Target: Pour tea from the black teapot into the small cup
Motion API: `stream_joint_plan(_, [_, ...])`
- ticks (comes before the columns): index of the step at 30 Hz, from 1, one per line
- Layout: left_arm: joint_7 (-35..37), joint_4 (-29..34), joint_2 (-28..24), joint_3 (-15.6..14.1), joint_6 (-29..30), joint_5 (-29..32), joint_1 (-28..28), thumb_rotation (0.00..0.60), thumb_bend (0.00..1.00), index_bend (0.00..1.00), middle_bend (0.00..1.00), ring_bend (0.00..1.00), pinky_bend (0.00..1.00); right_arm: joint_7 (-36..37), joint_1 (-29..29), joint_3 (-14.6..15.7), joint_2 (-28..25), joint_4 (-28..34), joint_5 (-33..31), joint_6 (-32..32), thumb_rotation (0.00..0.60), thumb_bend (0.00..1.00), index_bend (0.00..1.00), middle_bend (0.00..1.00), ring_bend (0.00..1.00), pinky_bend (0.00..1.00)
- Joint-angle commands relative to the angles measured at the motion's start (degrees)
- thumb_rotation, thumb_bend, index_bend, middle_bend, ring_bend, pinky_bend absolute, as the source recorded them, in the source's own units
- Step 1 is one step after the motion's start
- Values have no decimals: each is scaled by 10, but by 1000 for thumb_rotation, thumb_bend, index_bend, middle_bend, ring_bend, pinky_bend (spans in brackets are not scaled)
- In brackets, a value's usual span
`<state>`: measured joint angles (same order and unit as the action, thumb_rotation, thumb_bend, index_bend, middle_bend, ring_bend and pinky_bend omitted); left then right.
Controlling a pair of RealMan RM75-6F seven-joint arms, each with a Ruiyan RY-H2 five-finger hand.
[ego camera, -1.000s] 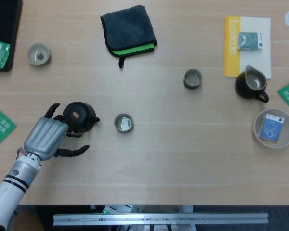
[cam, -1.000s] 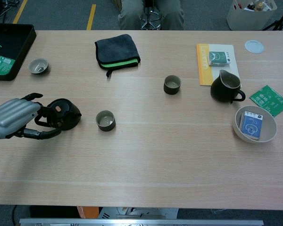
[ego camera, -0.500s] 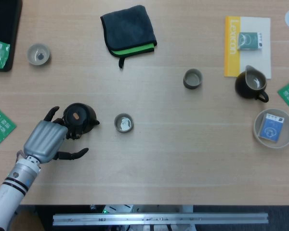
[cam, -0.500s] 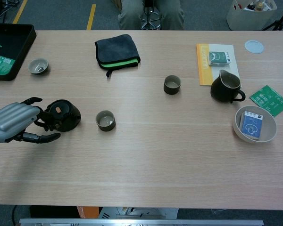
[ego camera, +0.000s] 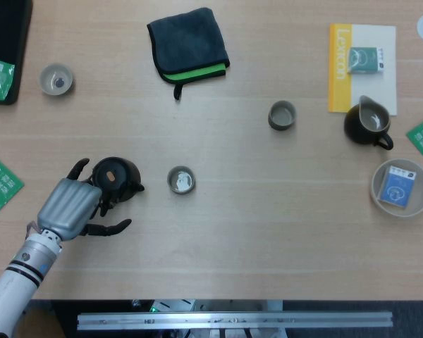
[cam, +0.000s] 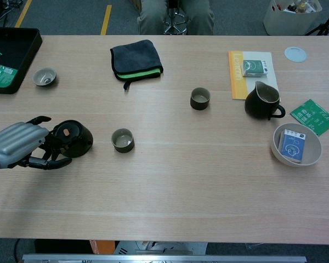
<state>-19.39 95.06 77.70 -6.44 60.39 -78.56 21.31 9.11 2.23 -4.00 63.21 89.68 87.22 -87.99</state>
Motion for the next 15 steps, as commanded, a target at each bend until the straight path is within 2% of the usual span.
stream_joint_plan(1, [-4, -2, 1, 1, -5, 2, 3, 92, 163, 657, 770, 537, 45, 2, 0, -1, 0, -1, -1, 0, 600, 49, 241, 189, 0, 0])
stream_joint_plan(15, [-11, 17, -9, 28, -34, 19, 33, 96, 163, 803, 946, 692, 45, 8, 0, -3, 3, -7, -3, 0, 600, 49, 241, 189, 0, 0])
